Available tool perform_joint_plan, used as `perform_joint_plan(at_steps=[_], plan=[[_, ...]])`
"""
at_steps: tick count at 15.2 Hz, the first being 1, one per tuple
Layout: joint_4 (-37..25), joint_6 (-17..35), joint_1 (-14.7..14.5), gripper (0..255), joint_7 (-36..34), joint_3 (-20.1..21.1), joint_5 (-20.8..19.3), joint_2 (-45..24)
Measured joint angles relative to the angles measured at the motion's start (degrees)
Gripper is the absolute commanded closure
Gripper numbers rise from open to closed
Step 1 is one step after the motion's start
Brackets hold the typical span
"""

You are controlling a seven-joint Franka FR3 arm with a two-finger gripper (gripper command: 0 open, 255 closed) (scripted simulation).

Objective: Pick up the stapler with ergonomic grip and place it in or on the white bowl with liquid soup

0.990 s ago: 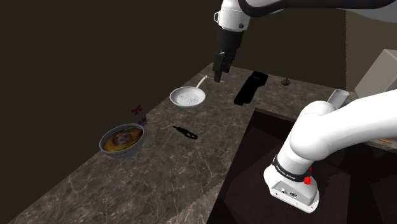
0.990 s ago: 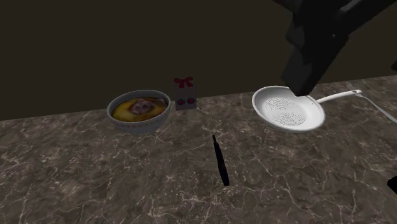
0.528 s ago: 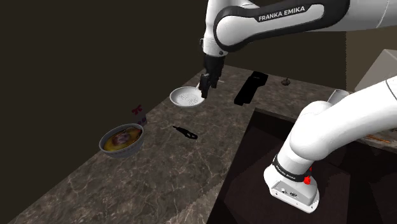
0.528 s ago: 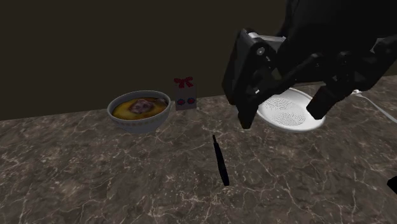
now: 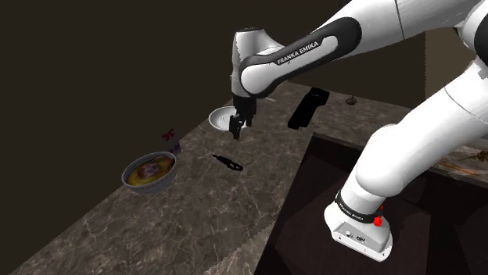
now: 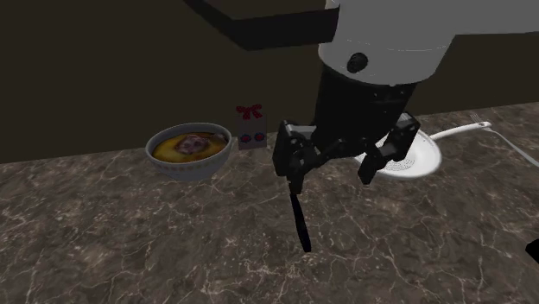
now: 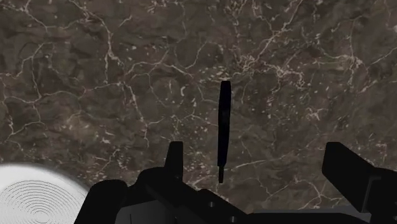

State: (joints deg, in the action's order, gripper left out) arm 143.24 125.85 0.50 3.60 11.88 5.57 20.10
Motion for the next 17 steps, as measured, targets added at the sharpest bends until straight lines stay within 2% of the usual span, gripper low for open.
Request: perform_joint_plan(at_steps=[5,10,13,17], plan=[[-1.6,8.5,0.9,0,-2.3,1.5,-2.5,-11.0],[-4.5,16.3,1.0,0,-6.6,2.4,-7.0,-22.8],[-7.3,19.3,0.5,0,-9.3,2.0,-10.1,-29.3],[-8.2,22.1,0.2,0,-10.4,1.2,-12.0,-33.3]])
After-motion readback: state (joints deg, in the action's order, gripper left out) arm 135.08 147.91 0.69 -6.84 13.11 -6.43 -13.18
